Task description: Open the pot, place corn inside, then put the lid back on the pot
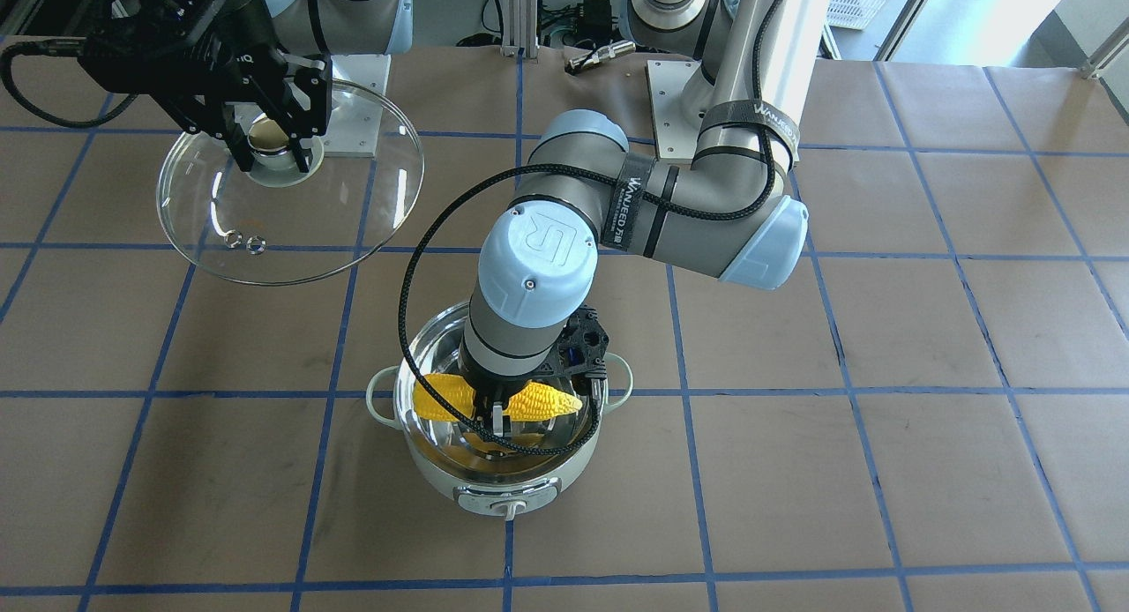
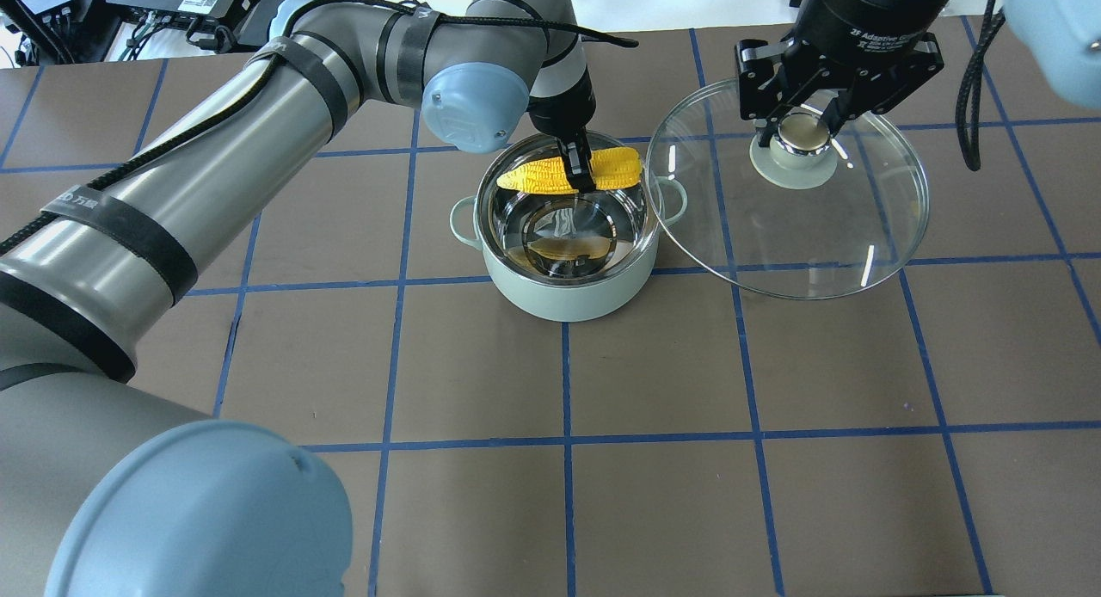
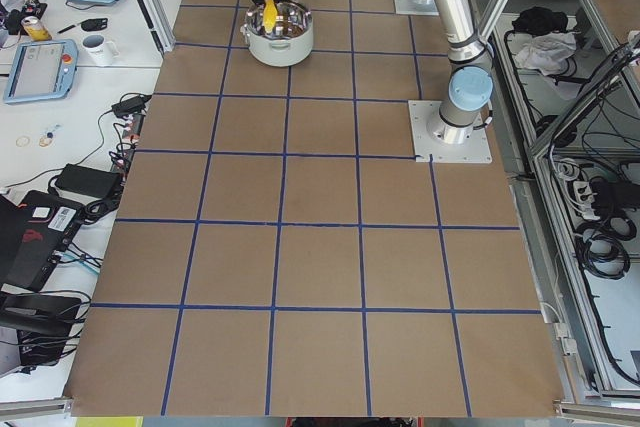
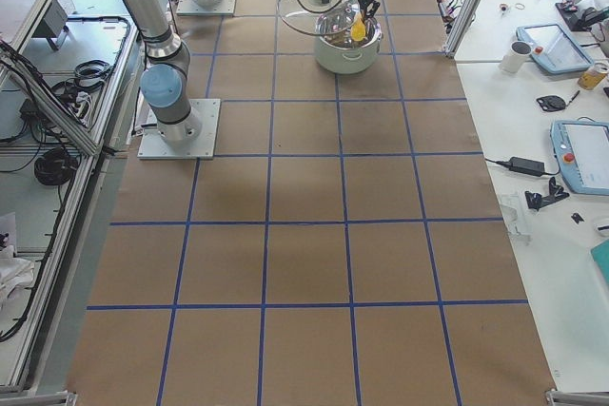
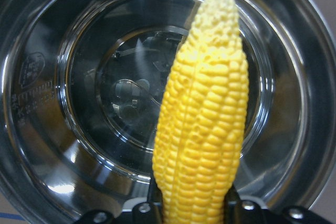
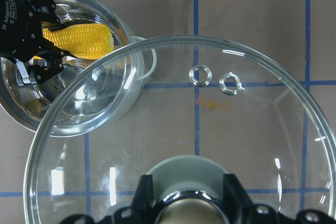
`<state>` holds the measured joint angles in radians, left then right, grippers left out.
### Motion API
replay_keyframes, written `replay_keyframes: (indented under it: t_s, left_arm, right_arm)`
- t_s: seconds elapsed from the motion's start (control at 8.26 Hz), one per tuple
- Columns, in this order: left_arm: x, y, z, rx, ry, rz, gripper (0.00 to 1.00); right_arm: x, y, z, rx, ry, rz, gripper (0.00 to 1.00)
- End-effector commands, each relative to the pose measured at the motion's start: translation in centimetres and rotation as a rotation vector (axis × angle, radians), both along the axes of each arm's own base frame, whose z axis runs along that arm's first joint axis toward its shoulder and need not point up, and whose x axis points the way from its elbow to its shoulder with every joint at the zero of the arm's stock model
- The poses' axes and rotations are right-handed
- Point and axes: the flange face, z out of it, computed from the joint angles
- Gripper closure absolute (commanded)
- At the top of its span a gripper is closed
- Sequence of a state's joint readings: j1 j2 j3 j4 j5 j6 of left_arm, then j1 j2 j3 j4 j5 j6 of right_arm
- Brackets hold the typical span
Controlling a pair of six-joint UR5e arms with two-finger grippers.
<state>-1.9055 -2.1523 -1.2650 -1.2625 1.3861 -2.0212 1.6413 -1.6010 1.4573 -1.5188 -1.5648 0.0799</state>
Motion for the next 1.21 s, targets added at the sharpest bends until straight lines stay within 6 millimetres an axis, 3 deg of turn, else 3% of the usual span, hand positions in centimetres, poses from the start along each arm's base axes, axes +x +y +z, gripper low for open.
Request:
replay_keyframes:
  t_s: [0.0,0.24,0.61,0.85,1.09]
  left_arm:
    - [0.1,0.2,0.3,-0.010,0.004,-0.041,1.00]
    - [0.3,0.8,0.0,0.007,0.001,-0.041,0.96]
    - [0.6,1.7,-1.1,0.032,-0.007,-0.041,0.74]
    - [0.6,1.5,-1.5,0.030,-0.013,-0.034,0.22]
    - [0.6,1.6,-0.9,0.018,-0.014,-0.041,0.05]
  right_arm:
    - [0.0,0.0,-0.1,0.001,0.000,0.000,0.69]
    - [0.0,-0.1,0.0,0.000,0.001,0.000,0.69]
    - [-0.1,0.0,-0.1,0.001,0.006,0.003,0.69]
    - [-0.1,0.0,-0.1,0.001,0.006,0.003,0.69]
    - [-0.1,0.0,-0.1,0.002,0.007,0.004,0.69]
